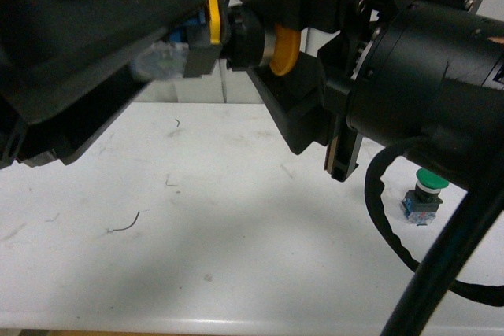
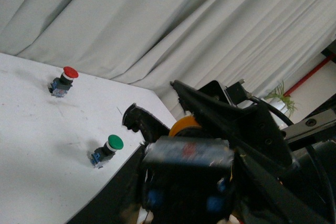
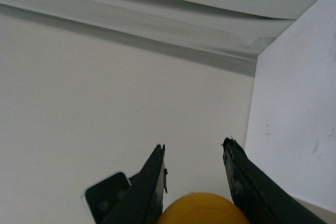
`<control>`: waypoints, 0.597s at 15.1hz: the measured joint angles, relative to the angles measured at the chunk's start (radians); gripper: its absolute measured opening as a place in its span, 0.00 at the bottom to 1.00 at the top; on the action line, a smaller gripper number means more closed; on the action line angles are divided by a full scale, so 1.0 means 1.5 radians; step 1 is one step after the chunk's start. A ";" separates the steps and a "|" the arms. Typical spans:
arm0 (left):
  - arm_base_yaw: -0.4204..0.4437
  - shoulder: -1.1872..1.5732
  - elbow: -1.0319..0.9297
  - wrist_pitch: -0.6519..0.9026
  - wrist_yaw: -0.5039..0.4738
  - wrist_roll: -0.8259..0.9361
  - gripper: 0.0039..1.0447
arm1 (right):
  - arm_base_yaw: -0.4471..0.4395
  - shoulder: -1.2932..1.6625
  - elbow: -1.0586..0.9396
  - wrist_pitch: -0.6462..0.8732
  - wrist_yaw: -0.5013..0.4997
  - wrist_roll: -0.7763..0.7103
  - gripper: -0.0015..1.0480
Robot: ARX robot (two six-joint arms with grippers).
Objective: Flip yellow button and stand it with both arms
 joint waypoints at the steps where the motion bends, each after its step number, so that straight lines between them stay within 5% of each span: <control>1: 0.007 -0.007 0.000 0.002 0.000 -0.003 0.56 | -0.002 0.000 -0.001 -0.003 0.000 -0.004 0.31; 5: 0.040 -0.087 -0.018 0.009 -0.015 -0.030 0.95 | -0.027 0.008 -0.005 -0.007 -0.002 -0.013 0.31; 9: 0.093 -0.187 -0.043 0.008 -0.019 -0.036 0.94 | -0.041 0.015 -0.006 -0.008 -0.002 -0.013 0.31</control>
